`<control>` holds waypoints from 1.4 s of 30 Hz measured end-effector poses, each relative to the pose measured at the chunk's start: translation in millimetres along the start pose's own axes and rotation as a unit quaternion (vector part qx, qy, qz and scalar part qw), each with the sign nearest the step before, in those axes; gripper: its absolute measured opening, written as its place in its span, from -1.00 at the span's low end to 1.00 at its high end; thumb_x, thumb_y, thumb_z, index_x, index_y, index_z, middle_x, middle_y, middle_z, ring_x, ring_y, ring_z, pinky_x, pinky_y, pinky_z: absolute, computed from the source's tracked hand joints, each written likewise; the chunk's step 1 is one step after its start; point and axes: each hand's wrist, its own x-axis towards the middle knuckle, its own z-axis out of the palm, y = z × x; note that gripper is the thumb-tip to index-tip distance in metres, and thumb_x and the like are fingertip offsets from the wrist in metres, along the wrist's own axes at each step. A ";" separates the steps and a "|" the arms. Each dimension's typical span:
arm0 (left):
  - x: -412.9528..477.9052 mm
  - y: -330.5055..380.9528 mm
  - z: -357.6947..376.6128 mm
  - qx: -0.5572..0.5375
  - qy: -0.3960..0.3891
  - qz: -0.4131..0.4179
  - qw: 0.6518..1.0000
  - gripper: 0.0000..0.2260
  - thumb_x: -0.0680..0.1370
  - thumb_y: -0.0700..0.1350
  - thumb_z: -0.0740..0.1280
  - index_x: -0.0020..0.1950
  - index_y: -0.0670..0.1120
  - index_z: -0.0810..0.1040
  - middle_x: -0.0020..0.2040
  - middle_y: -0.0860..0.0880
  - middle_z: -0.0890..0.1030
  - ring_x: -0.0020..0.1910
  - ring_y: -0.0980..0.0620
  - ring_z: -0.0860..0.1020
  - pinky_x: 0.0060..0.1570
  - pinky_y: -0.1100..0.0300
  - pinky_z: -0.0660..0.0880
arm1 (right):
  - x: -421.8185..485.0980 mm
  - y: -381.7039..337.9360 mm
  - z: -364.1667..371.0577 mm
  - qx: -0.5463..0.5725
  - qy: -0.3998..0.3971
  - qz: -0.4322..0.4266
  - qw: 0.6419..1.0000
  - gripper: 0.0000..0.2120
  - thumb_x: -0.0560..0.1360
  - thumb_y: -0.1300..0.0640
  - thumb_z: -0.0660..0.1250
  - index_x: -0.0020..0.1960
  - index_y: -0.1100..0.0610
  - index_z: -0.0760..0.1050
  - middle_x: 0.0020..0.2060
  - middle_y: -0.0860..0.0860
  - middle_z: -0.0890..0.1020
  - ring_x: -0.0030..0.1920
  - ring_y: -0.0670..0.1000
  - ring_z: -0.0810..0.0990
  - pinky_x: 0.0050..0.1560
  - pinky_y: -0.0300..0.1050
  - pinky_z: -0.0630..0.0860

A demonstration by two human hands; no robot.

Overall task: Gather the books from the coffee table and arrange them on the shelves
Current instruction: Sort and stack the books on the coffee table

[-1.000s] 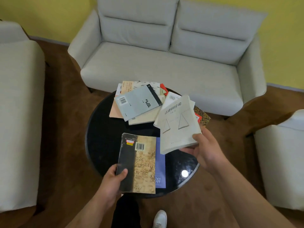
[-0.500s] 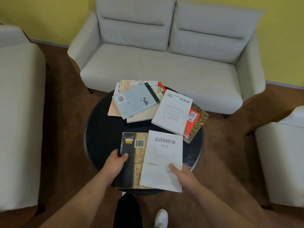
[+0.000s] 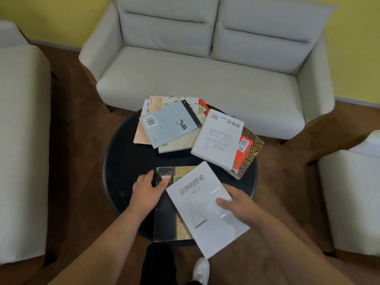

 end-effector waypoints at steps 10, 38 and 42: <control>-5.4 41.5 -33.9 -0.214 -0.171 0.032 0.961 -0.94 0.59 -0.20 0.40 0.00 -0.05 0.58 -0.10 -0.07 0.74 -0.09 -0.06 0.72 -0.16 0.04 0.61 | 19.3 -83.3 -36.2 -0.276 0.062 -0.116 0.952 -0.63 0.55 -0.06 0.44 0.32 0.01 0.57 0.19 -0.05 0.66 0.18 -0.03 0.62 0.04 -0.22 0.53; -23.4 -12.3 26.3 -0.255 -0.045 -0.093 0.961 -0.75 0.64 -0.12 0.23 0.15 0.11 0.67 -0.02 0.04 0.73 -0.04 0.02 0.70 -0.06 0.11 0.62 | 60.4 6.1 58.2 0.201 0.160 0.083 0.963 -0.86 0.56 0.16 0.46 0.03 -0.03 0.54 0.03 -0.01 0.71 -0.07 -0.01 0.70 -0.29 -0.14 0.58; -34.6 -2.0 42.4 -0.348 -0.099 -0.213 0.907 -0.67 0.69 0.07 0.08 0.21 -0.01 0.58 0.15 -0.13 0.66 0.07 -0.19 0.66 0.06 -0.13 0.62 | 56.9 7.5 60.4 0.265 0.134 0.085 0.951 -0.81 0.61 0.12 0.40 0.21 -0.03 0.52 0.07 -0.03 0.71 -0.01 0.03 0.71 -0.29 -0.14 0.60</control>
